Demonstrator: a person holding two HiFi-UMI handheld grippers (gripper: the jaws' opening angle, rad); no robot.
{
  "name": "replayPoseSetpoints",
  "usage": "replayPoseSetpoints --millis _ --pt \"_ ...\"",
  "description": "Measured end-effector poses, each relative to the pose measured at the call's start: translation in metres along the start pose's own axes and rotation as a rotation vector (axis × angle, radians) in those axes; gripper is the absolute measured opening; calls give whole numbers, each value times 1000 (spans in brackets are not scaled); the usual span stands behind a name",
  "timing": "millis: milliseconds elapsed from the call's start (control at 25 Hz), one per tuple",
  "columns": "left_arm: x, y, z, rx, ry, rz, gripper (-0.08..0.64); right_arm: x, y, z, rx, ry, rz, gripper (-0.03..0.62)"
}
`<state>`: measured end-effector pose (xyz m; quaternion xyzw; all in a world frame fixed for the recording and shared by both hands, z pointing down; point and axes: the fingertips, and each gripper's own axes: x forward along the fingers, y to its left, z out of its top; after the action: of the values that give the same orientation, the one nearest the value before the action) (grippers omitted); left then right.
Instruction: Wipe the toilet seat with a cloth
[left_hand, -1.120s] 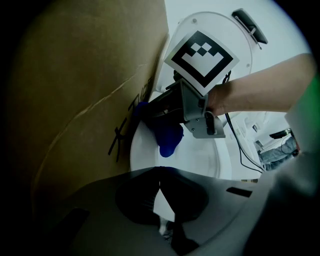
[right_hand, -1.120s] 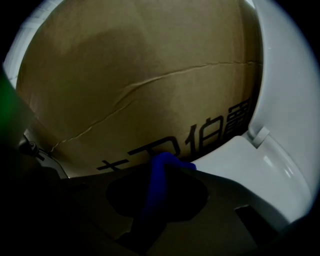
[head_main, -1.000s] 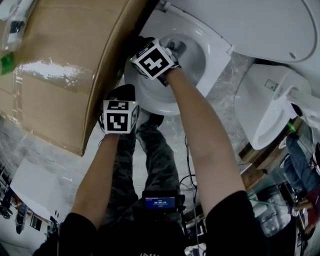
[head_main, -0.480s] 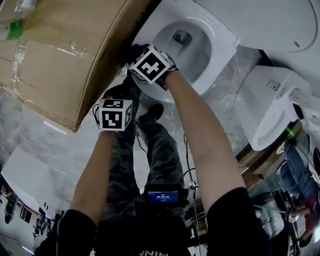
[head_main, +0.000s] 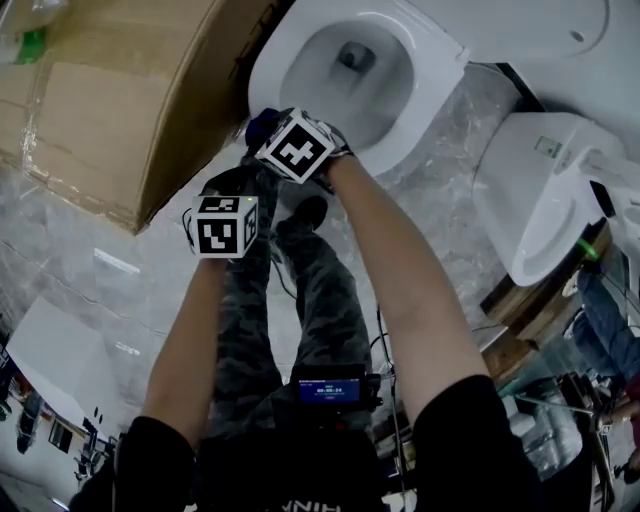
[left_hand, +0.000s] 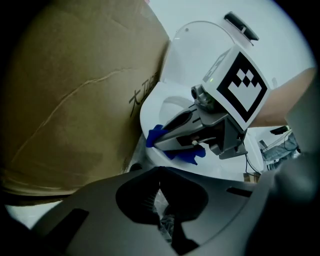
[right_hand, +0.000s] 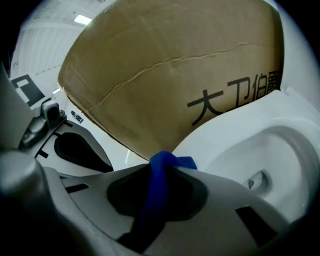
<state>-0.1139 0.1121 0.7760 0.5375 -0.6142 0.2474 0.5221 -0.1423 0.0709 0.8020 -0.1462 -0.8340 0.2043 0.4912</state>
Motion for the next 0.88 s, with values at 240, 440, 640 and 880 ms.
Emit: replayPoseSetpoints --millis 240,440,640,880 --pt "-1 -14 -9 51 18 -18 12 -11 11 -34 55 3 -18 60" --pt "11 -38 -17 107 42 -37 12 -25 6 -71 115 -22 -49 60" --pt "22 -63 -23 188 78 -70 12 -41 -4 -101 196 -65 -105 60" --pt "31 -91 -19 279 107 -102 12 -63 -16 -129 288 -109 -144 60"
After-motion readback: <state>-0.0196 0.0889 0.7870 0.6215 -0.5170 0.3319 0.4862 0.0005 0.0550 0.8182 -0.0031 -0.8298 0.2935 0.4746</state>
